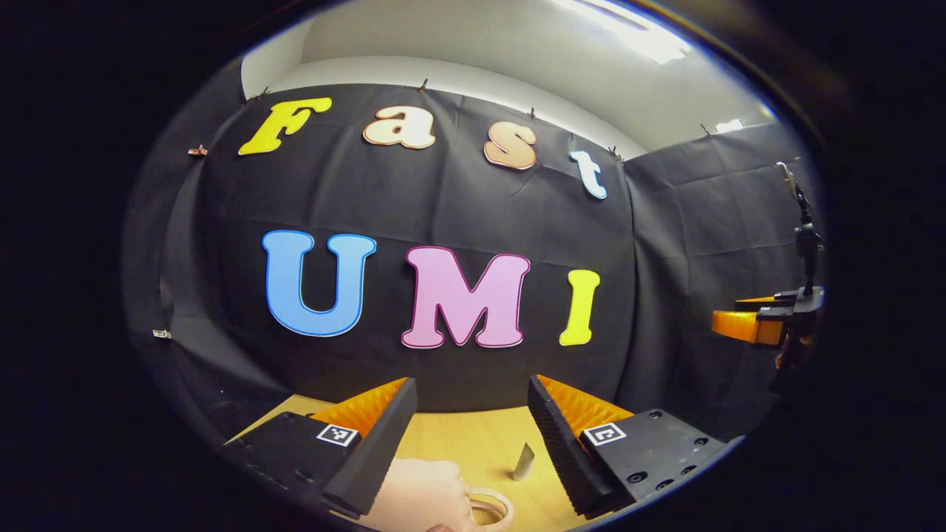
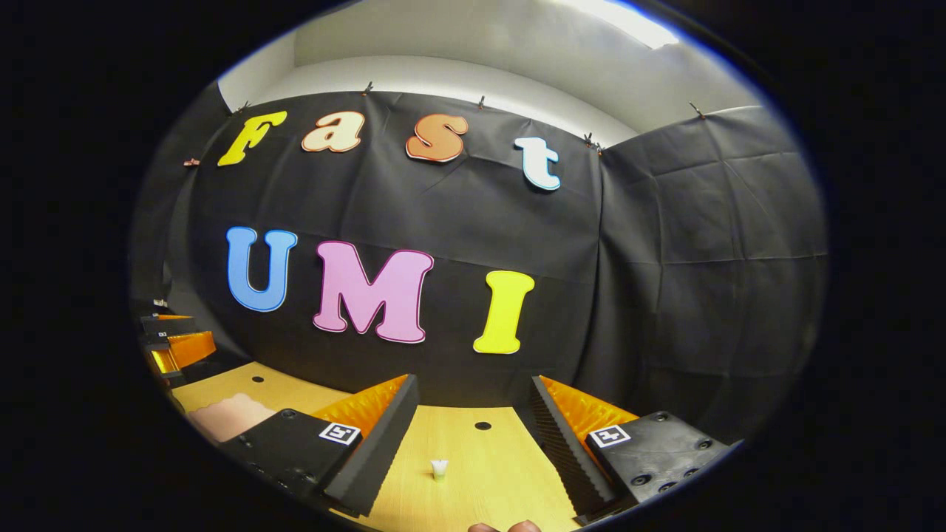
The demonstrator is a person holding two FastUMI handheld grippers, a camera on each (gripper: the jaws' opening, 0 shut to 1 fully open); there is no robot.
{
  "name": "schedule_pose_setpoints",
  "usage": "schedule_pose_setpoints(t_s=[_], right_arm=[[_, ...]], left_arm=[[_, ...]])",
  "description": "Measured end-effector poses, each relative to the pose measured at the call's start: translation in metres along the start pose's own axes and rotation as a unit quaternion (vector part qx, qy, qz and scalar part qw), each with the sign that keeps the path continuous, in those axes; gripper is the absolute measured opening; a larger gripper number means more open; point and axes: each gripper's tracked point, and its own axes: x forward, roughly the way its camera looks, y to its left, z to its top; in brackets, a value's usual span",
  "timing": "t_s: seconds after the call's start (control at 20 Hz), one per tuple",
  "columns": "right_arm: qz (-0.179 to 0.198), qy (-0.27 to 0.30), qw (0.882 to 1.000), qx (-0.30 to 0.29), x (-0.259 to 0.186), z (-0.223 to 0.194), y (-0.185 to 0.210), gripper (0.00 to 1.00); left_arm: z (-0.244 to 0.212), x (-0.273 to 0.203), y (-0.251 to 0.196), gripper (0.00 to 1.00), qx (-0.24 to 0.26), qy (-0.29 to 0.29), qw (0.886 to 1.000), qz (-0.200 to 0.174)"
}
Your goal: First open the suitcase, pack the skin care products into it, and then close the suitcase.
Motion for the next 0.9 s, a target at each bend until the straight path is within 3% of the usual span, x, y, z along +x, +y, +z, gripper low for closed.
schedule_pose_setpoints(t_s=[0.3, 0.55, 0.75, 0.9], right_arm=[[-0.007, 0.004, 1.000, -0.001, -0.003, -0.005, 0.001, 0.96], [-0.007, 0.002, 1.000, -0.001, -0.004, -0.008, 0.005, 0.96], [-0.004, -0.002, 1.000, -0.001, -0.004, -0.011, 0.002, 0.96], [0.001, 0.001, 1.000, 0.002, -0.003, -0.023, -0.005, 0.96]], left_arm=[[-0.010, 0.001, 0.000, 0.95, 0.007, 0.015, 1.000, -0.008], [-0.052, 0.008, -0.015, 0.95, -0.004, 0.093, 0.995, -0.046], [-0.104, 0.013, -0.023, 0.96, -0.003, 0.177, 0.983, -0.048], [-0.147, 0.015, -0.050, 0.94, -0.040, 0.256, 0.963, -0.072]])
